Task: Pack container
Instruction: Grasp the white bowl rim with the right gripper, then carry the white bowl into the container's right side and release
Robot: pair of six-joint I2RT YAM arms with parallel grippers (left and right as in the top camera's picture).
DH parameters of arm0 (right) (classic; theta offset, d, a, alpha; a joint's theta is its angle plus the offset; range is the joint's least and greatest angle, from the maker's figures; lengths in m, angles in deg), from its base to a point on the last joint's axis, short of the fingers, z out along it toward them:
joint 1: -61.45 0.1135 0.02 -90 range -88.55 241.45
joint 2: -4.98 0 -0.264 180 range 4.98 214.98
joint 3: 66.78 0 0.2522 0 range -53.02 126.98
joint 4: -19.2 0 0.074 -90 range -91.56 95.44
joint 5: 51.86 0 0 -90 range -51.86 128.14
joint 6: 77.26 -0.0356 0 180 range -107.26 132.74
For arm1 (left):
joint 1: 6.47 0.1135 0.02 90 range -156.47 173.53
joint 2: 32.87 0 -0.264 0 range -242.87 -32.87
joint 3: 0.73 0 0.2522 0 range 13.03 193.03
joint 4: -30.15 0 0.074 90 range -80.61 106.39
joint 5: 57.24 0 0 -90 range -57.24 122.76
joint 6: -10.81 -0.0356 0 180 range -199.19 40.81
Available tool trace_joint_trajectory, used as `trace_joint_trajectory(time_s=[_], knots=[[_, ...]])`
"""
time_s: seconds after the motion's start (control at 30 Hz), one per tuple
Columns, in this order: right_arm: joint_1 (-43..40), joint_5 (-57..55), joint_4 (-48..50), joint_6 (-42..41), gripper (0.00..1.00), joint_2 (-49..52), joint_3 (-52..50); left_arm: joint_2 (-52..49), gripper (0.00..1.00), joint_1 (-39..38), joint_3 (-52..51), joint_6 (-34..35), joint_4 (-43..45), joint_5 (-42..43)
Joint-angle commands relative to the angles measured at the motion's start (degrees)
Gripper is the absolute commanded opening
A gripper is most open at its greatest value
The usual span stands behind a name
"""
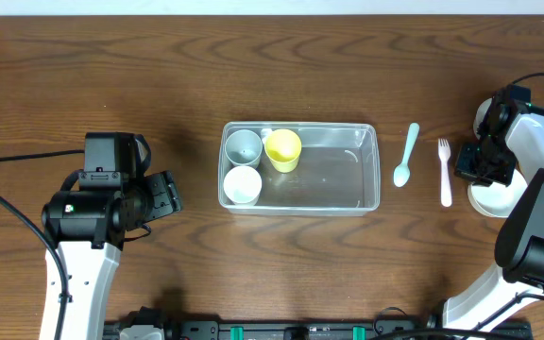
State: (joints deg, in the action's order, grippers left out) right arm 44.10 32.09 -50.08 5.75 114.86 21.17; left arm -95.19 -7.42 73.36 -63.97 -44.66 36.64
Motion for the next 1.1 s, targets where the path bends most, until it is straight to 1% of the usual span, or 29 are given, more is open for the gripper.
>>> trace_joint_trajectory(time_s=[0.0,0.17,0.3,0.47,0.6,0.7,0.83,0.97,1.07], knots=[[0.3,3.1,-0.3,0.2,0.01,0.0,0.3,-0.2,0.74,0.3,-0.1,0.3,-0.2,-0.8],[2.3,5.1,-2.6,0.2,0.01,-3.4,3.4,-0.2,0.74,0.3,-0.1,0.3,-0.4,-0.8],[6.3,5.4,-4.8,1.9,0.01,-9.8,7.2,-0.2,0.74,0.3,-0.1,0.3,-0.9,-0.9],[15.2,5.5,-5.5,6.6,0.01,-18.6,10.7,-0.2,0.74,0.3,-0.1,0.3,-1.2,-0.9],[26.2,5.5,-4.5,12.5,0.01,-23.5,11.0,-0.2,0.75,0.3,-0.1,0.3,-1.2,-0.9],[34.4,5.5,-4.5,16.0,0.01,-23.7,11.0,-0.2,0.75,0.3,-0.1,0.3,-1.2,-0.9],[42.9,5.4,-4.2,17.4,0.01,-21.7,10.9,-0.2,0.75,0.3,-0.1,0.3,-1.2,-0.9],[47.7,5.5,-3.8,15.9,0.01,-18.3,10.8,-0.2,0.75,0.3,-0.1,0.3,-1.2,-0.9],[49.3,5.5,-4.1,14.8,0.01,-15.3,10.8,-0.2,0.75,0.3,-0.1,0.3,-1.2,-0.9]])
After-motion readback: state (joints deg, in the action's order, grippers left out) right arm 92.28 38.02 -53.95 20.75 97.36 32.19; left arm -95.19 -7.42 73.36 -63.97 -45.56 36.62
